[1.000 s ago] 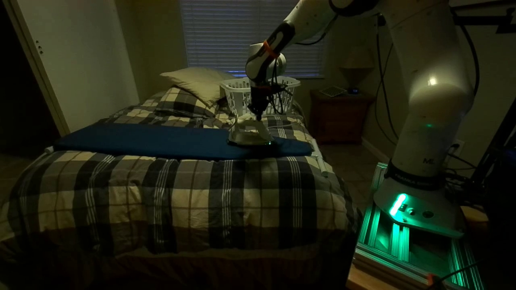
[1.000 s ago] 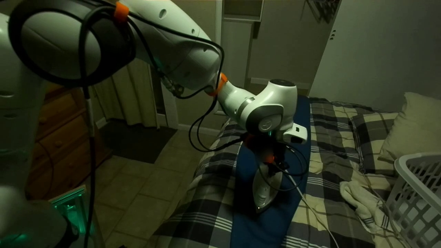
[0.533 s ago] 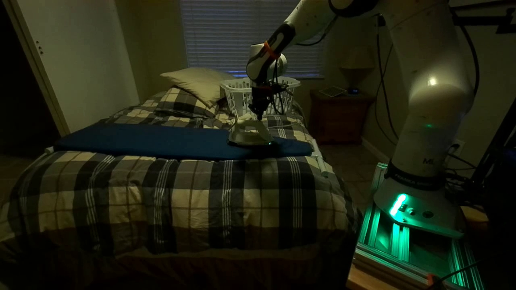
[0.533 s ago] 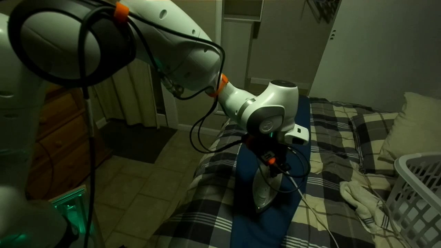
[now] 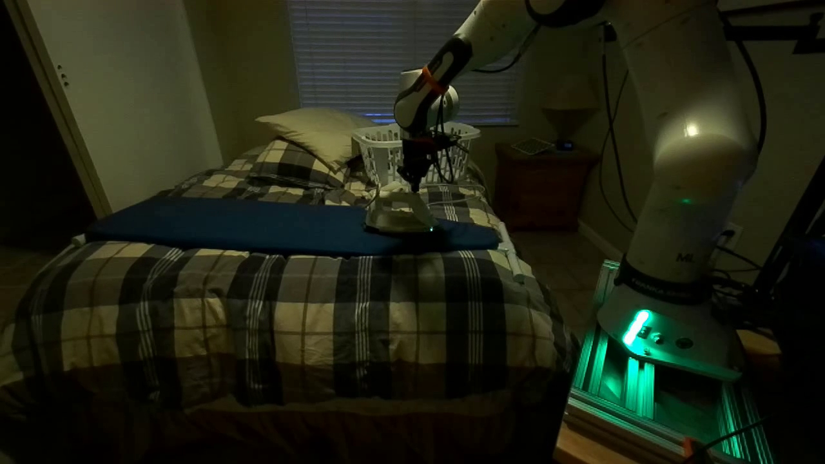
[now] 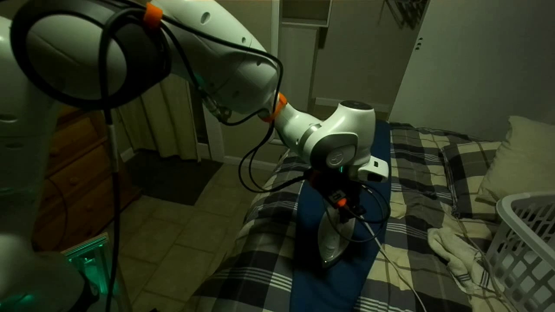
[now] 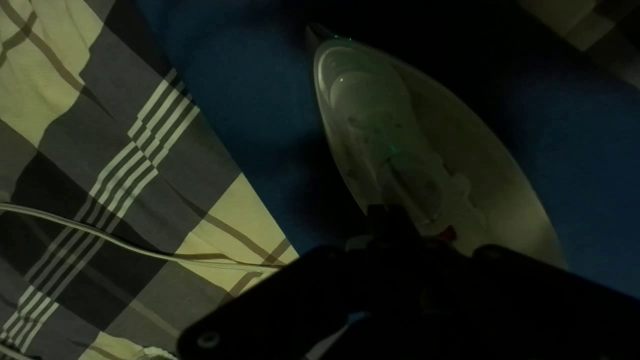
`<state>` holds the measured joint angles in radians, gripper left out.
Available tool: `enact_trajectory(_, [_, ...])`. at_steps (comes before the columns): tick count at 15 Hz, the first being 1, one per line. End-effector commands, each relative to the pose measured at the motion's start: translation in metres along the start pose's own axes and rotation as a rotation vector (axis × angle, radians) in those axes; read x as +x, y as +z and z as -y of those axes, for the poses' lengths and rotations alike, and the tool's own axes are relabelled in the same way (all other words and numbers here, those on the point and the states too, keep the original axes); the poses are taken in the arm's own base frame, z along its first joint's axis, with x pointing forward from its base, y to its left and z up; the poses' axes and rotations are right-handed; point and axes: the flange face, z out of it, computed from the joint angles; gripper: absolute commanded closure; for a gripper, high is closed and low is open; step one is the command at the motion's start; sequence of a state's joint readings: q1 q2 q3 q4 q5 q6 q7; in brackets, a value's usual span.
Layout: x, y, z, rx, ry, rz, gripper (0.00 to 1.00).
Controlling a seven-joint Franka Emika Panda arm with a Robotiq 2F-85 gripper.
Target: Press a button on the iron's handle.
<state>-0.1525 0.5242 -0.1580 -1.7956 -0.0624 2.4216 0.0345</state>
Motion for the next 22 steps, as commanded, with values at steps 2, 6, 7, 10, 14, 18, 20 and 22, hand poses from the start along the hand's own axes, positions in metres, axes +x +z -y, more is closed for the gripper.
enact_trajectory(2, [-0.005,0.010,0.003,-0.001,-0.007,0.023,0.93])
enact_trajectory(6, [-0.011,0.019,0.008,-0.009,-0.020,0.031,0.93])
enact_trajectory(7, [-0.011,0.022,0.009,-0.009,-0.016,0.031,0.93])
enact_trajectory(10, [-0.011,0.031,0.012,-0.006,-0.011,0.032,0.93])
enact_trajectory(14, [-0.012,0.040,0.012,-0.011,-0.007,0.038,0.93])
enact_trajectory(18, [-0.014,0.045,0.012,-0.020,-0.011,0.043,0.93])
enact_trajectory(20, [-0.014,0.039,0.012,-0.013,-0.018,0.038,0.93])
enact_trajectory(22, [-0.012,0.029,0.009,-0.026,-0.027,0.025,0.93])
